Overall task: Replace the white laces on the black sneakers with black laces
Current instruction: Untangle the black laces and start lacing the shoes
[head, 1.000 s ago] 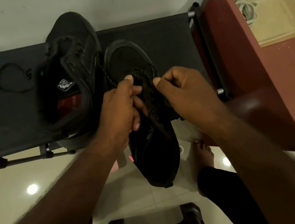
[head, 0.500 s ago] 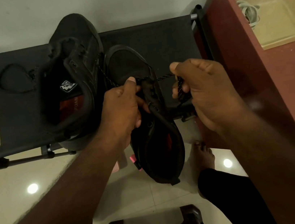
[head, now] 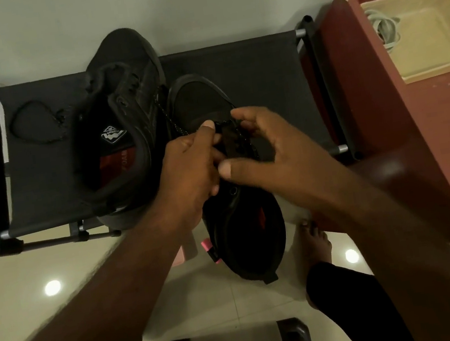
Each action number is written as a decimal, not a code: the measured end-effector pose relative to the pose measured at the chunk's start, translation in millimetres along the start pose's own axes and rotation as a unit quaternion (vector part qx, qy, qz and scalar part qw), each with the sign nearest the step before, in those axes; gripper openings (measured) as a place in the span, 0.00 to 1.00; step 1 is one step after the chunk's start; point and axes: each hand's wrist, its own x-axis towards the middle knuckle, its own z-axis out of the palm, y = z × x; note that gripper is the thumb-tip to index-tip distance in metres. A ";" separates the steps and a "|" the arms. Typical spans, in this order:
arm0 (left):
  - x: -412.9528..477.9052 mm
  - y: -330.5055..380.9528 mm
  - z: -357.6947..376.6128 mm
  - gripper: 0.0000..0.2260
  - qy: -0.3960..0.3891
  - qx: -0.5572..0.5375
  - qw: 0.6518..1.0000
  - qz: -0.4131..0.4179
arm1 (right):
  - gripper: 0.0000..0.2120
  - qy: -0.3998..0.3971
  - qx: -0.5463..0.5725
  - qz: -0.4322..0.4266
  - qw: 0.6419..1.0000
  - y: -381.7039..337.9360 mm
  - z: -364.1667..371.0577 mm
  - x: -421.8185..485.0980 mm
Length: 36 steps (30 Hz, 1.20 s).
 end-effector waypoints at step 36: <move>58.9 56.2 -4.6 0.12 -0.018 0.743 0.613 0.270 | 0.26 0.155 0.021 0.050 0.986 -0.6 1.8 2.3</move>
